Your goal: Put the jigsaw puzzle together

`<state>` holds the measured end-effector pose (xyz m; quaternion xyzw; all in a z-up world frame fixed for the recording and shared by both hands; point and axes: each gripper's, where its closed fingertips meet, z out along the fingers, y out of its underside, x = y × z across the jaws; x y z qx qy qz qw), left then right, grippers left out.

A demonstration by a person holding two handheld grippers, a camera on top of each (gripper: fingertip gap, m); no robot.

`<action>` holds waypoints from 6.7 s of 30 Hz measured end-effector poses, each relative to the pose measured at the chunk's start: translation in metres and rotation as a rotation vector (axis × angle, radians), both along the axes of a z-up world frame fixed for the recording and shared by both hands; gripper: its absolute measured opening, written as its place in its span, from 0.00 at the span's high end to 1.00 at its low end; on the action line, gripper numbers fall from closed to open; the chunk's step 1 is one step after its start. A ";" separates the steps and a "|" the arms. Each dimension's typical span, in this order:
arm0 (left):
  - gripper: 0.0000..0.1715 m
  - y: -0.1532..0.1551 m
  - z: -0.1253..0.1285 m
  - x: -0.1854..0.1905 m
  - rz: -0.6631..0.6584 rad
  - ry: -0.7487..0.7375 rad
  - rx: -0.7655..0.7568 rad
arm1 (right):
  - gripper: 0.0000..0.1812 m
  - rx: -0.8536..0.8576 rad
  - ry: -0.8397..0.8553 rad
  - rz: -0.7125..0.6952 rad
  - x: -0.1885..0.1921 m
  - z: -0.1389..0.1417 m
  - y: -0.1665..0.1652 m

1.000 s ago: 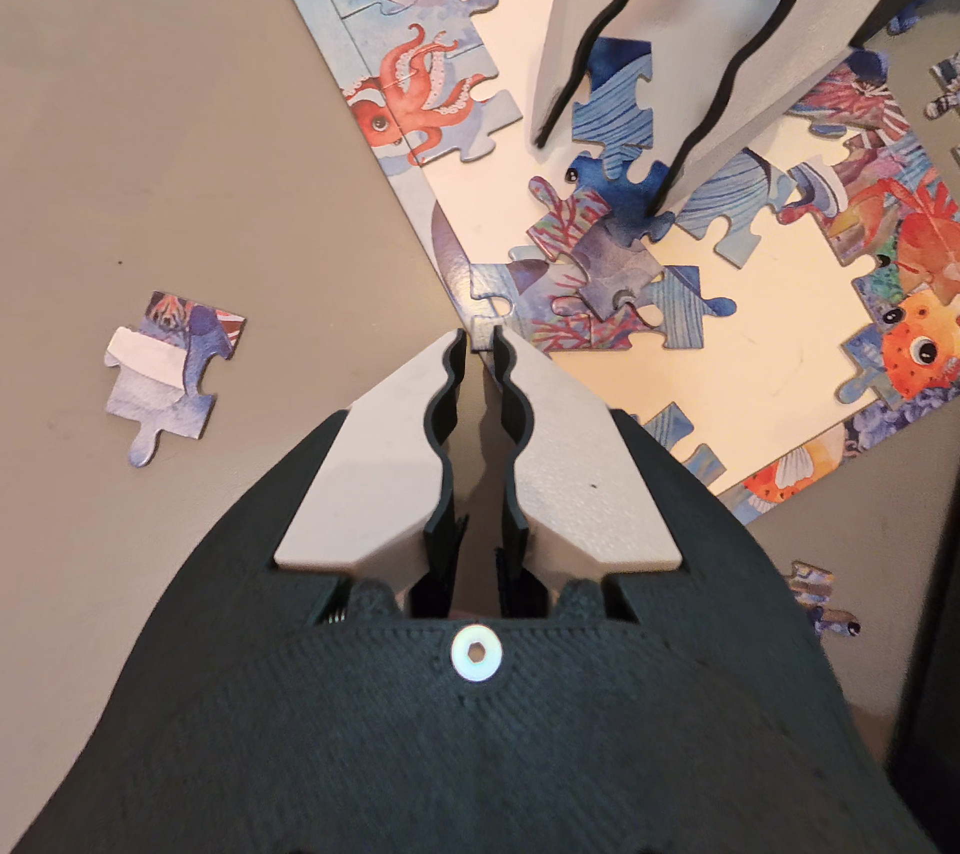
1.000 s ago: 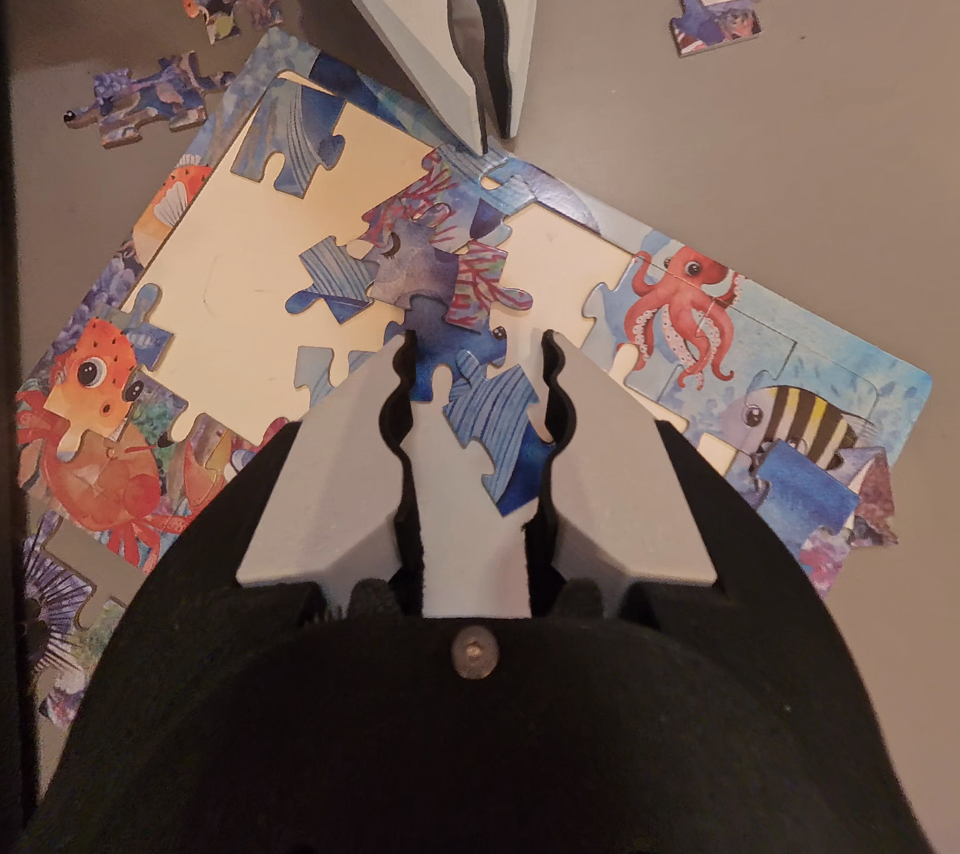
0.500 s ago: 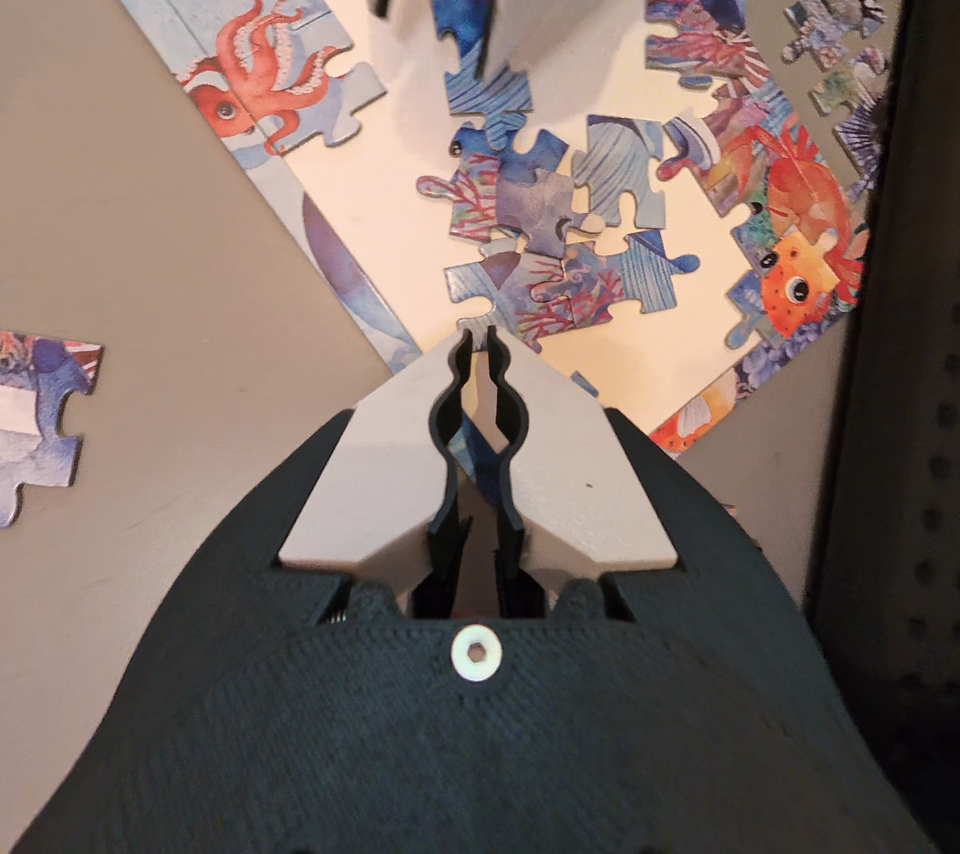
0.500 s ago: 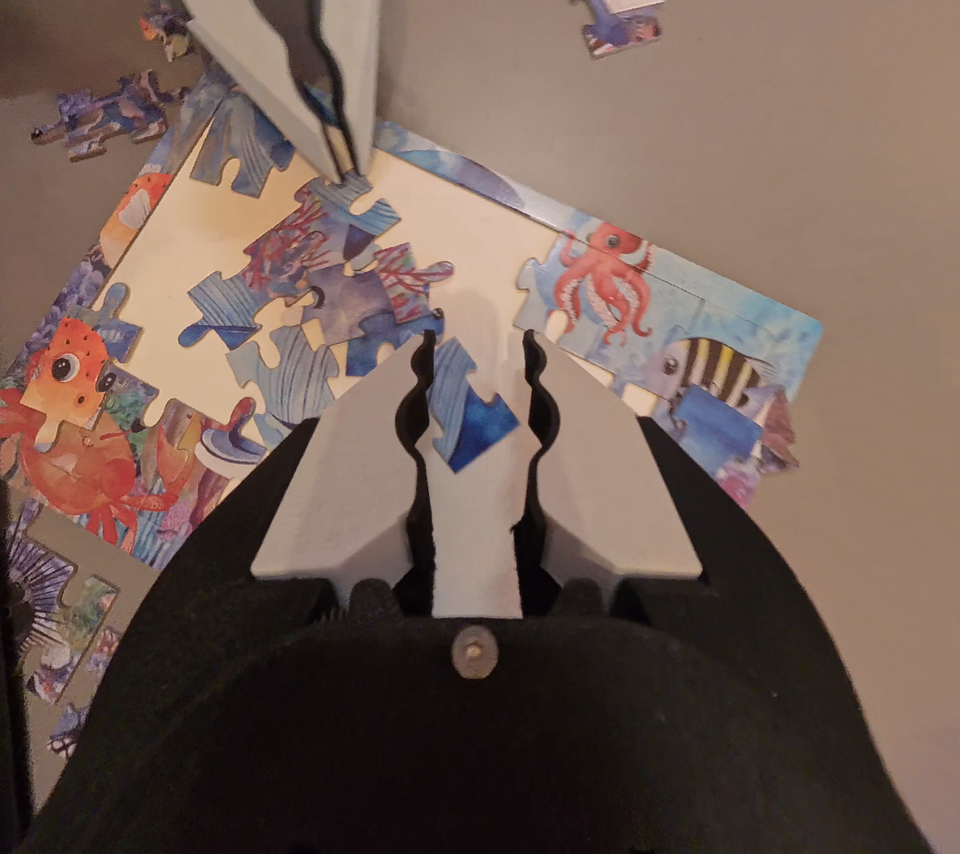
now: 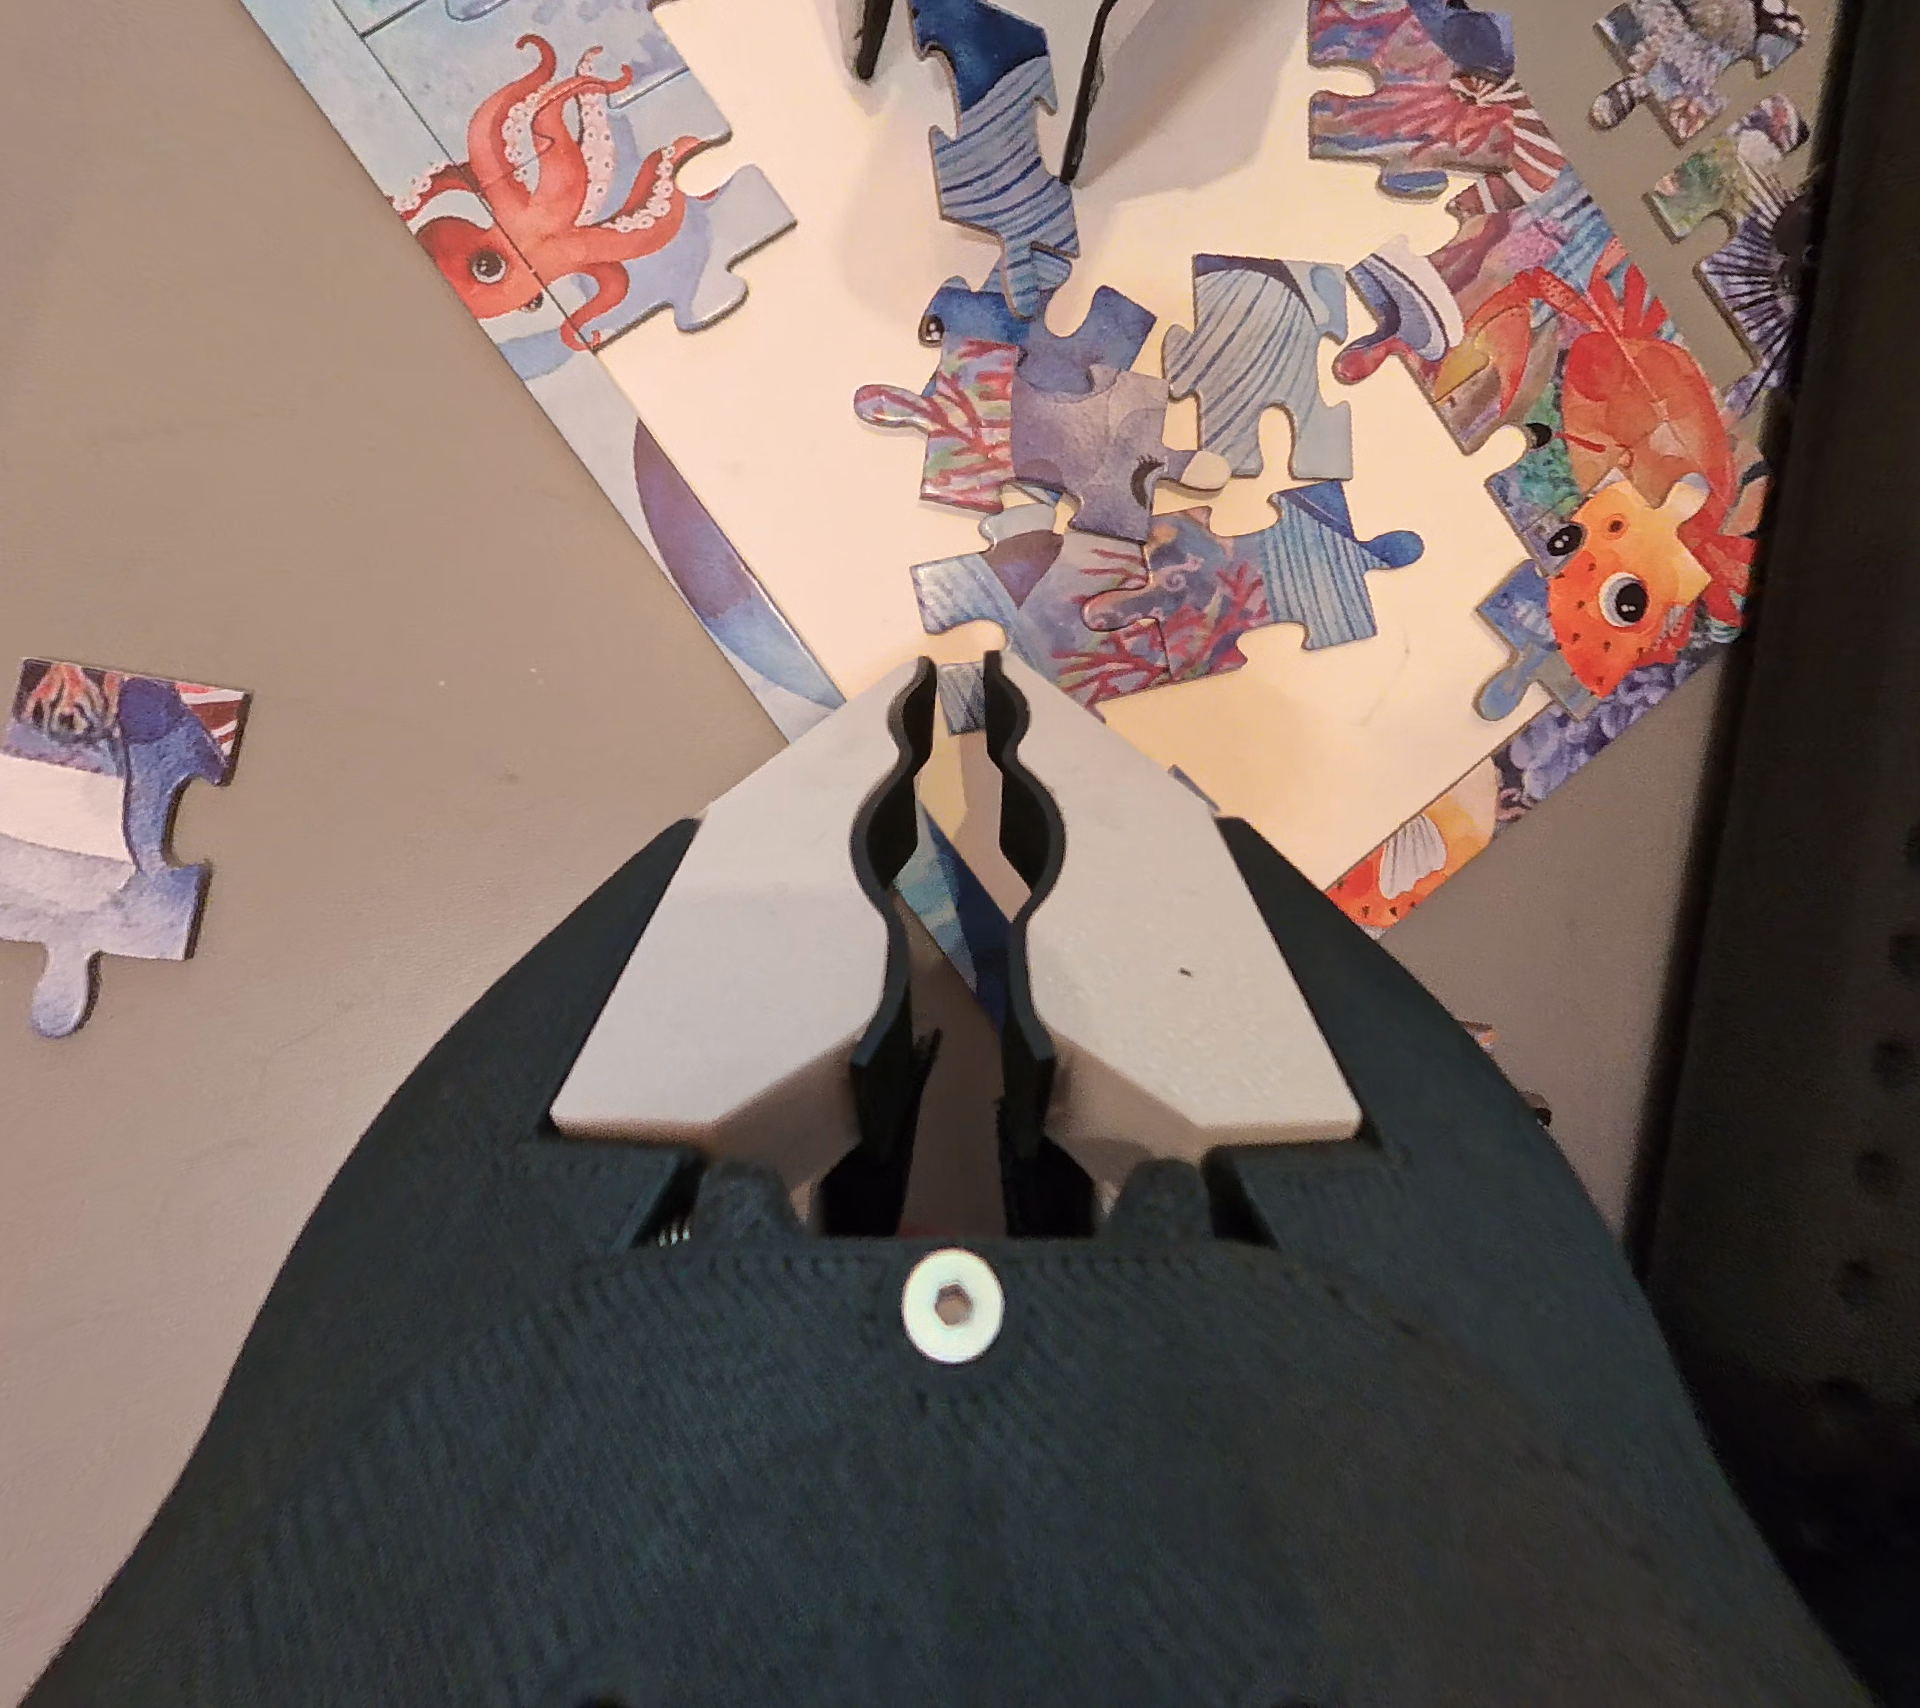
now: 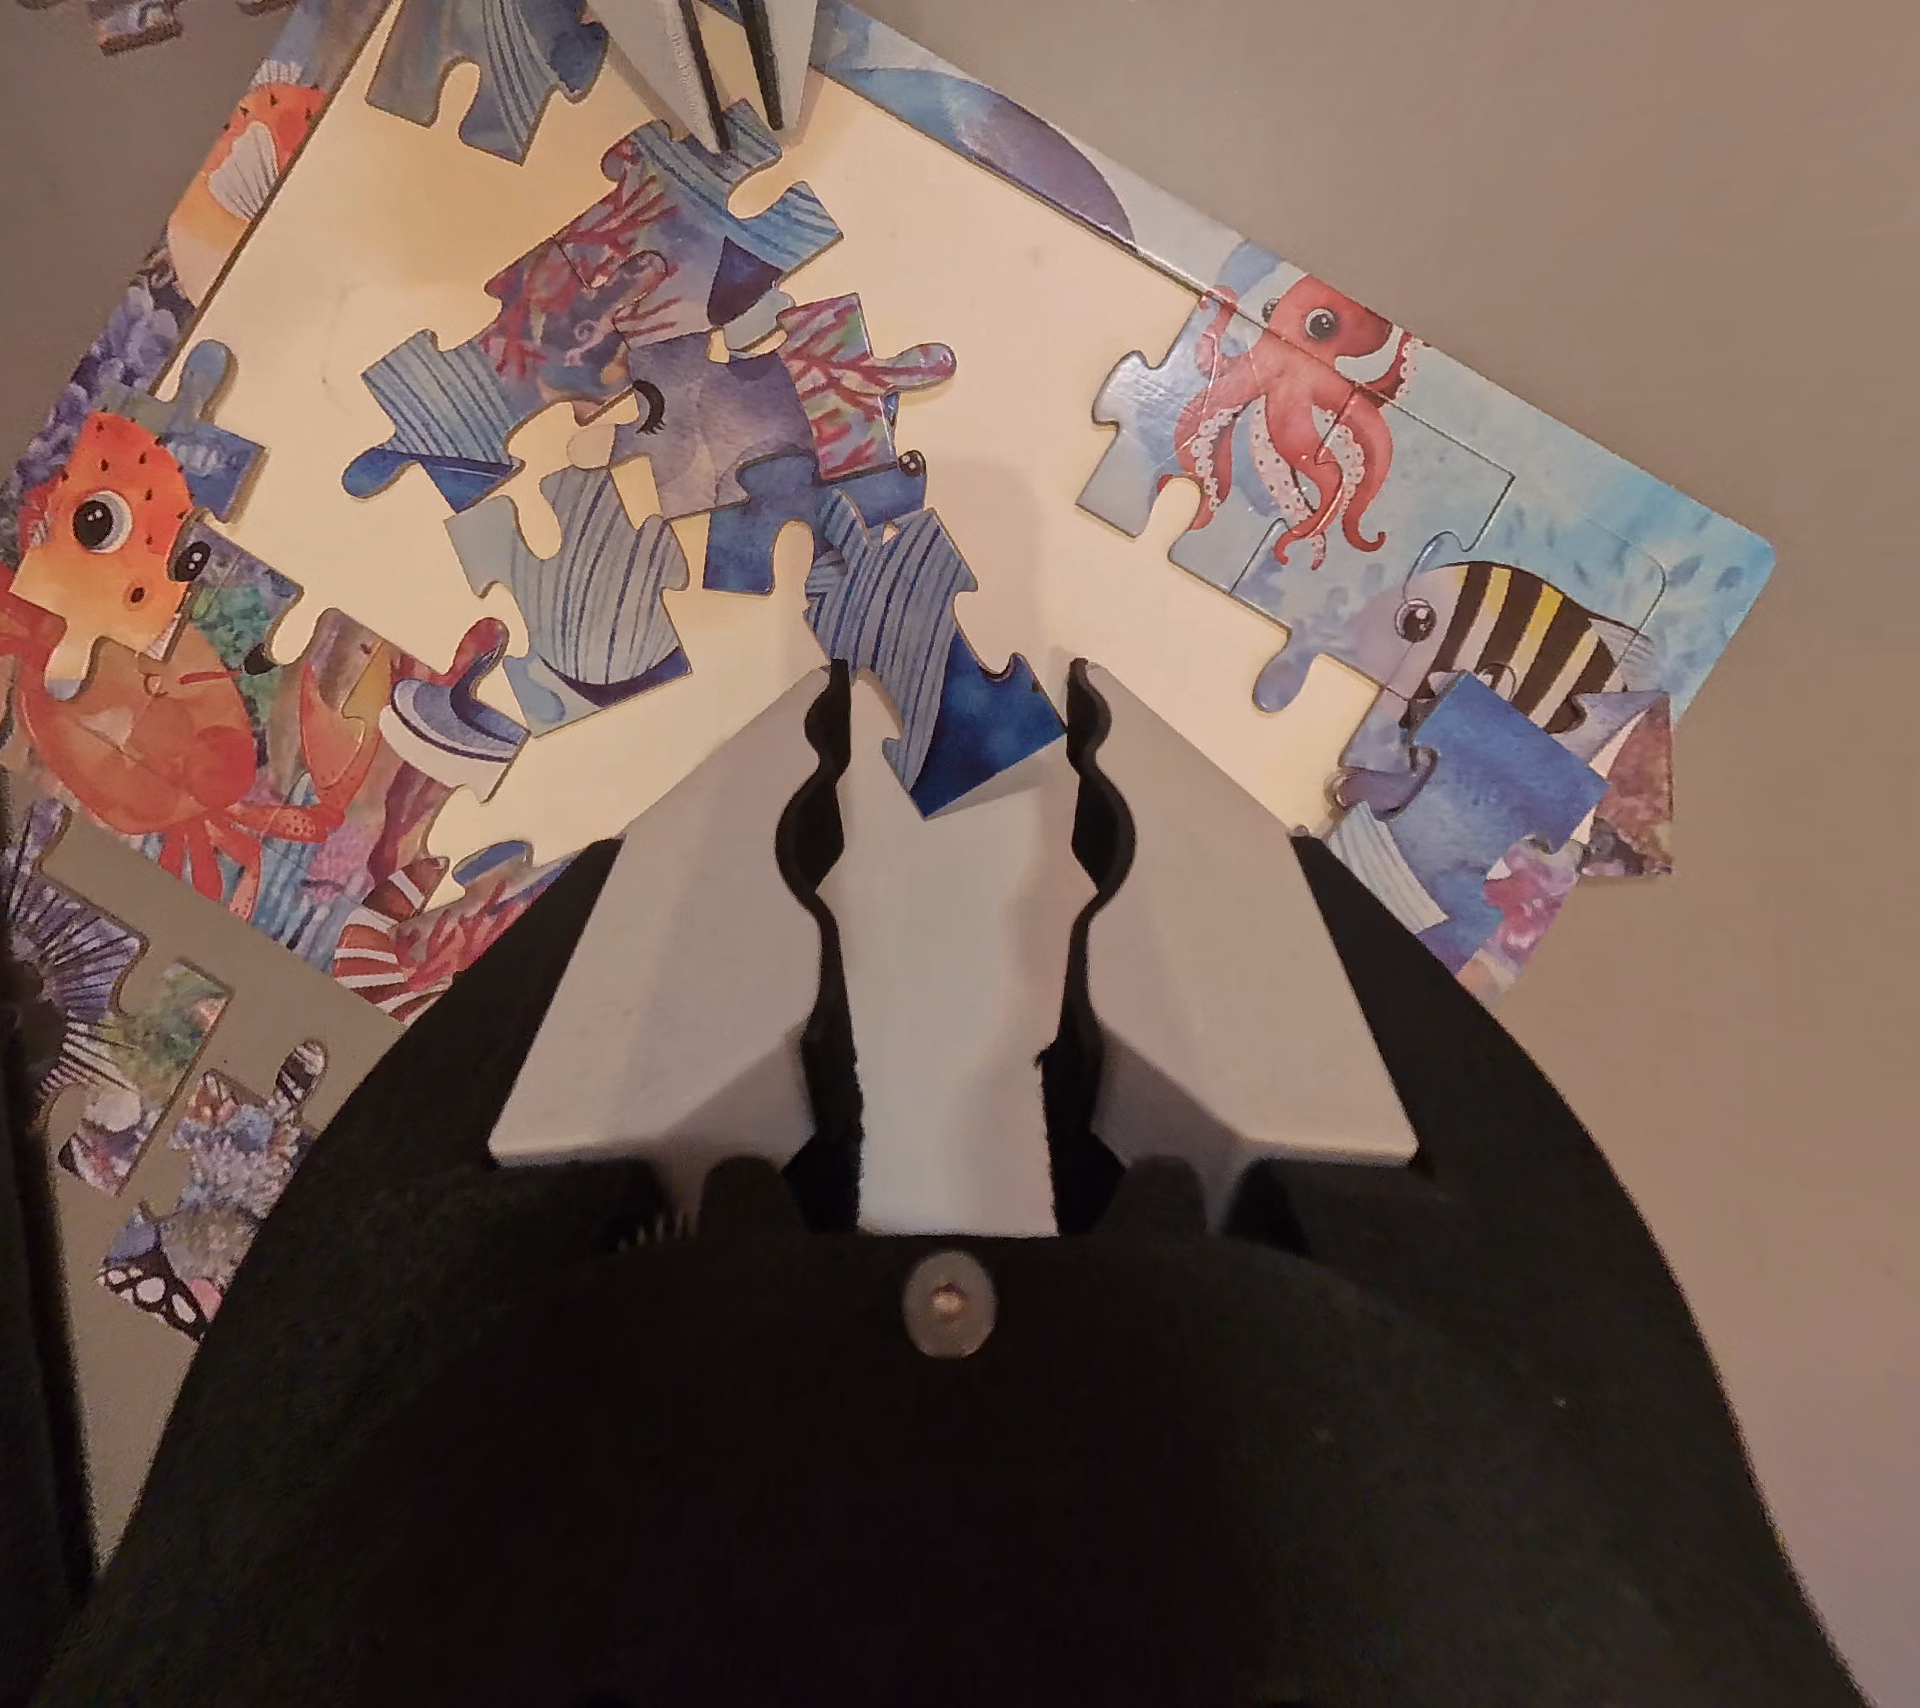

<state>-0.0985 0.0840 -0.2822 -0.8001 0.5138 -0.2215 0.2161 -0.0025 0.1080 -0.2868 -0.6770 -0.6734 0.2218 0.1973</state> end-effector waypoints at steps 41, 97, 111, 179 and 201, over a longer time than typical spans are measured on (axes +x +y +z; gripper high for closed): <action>0.91 0.015 -0.004 0.044 -0.030 -0.052 0.092 | 1.00 -0.193 0.113 0.002 -0.003 0.020 -0.013; 0.76 -0.045 -0.001 0.057 -0.258 0.021 -0.012 | 0.97 -0.518 0.047 -0.150 0.027 0.014 -0.014; 0.78 -0.046 -0.001 0.057 -0.256 0.032 -0.012 | 0.81 -0.307 0.062 0.037 0.012 0.029 -0.025; 0.82 -0.025 -0.002 0.055 -0.167 0.041 0.047 | 0.88 0.032 -0.249 -0.047 0.006 0.000 -0.017; 0.83 -0.022 -0.002 0.054 -0.156 0.046 0.050 | 0.90 0.036 -0.179 0.022 0.005 0.011 -0.018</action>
